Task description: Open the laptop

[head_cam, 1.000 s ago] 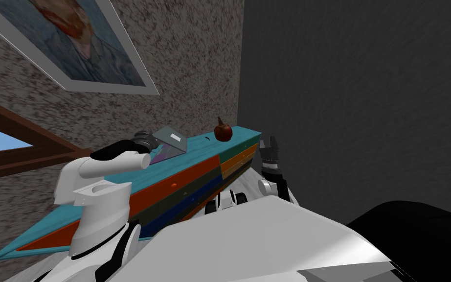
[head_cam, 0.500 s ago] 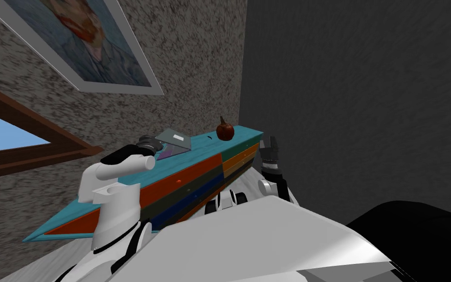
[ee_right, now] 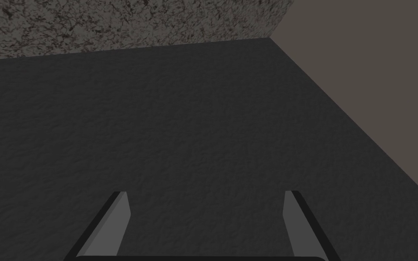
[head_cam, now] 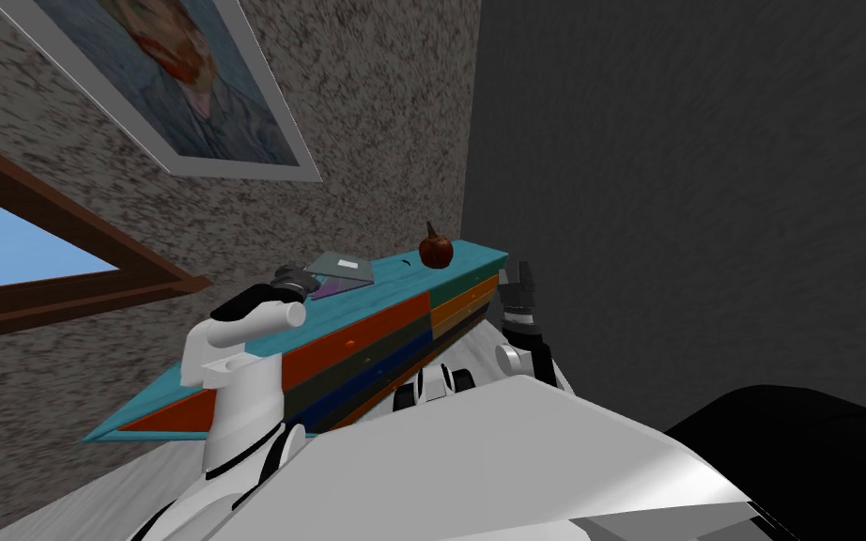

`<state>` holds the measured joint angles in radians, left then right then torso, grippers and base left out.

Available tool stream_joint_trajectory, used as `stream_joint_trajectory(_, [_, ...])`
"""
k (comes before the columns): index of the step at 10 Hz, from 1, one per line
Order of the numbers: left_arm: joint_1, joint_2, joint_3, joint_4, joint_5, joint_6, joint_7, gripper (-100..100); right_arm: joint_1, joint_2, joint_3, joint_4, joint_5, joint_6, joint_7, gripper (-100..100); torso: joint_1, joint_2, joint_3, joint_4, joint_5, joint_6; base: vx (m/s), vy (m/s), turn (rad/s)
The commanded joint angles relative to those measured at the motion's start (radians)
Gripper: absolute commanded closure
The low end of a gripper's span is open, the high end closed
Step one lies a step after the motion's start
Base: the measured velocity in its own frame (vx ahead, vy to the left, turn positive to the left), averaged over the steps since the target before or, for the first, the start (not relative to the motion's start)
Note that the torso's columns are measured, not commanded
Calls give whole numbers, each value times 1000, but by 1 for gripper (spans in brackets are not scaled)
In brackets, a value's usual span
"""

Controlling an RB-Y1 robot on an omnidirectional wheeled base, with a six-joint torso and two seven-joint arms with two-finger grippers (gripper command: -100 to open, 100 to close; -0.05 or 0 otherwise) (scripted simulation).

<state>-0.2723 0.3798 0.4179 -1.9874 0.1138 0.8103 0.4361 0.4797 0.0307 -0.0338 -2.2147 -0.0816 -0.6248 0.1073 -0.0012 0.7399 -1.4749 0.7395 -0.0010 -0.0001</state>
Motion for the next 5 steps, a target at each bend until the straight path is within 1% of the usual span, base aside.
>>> stream_joint_trajectory(1, [-4, -7, 14, -15, 14, 17, 20, -100, 0, 0, 0, 0, 0, 0, 0, 0, 1, 0, 0, 0, 1, 0, 0, 25, -21])
stream_joint_trajectory(2, [-4, -7, 14, -15, 14, 17, 20, -100, 0, 0, 0, 0, 0, 0, 0, 0, 0, -1, -1, -1, 0, 0, 22, 8, -14])
stream_joint_trajectory(5, [-14, 15, 25, -67, 22, 89, 32, -100, 0, 0, 0, 0, 0, 0, 0, 0, -1, -2, -1, 0, -1, 0, 26, 5, -14])
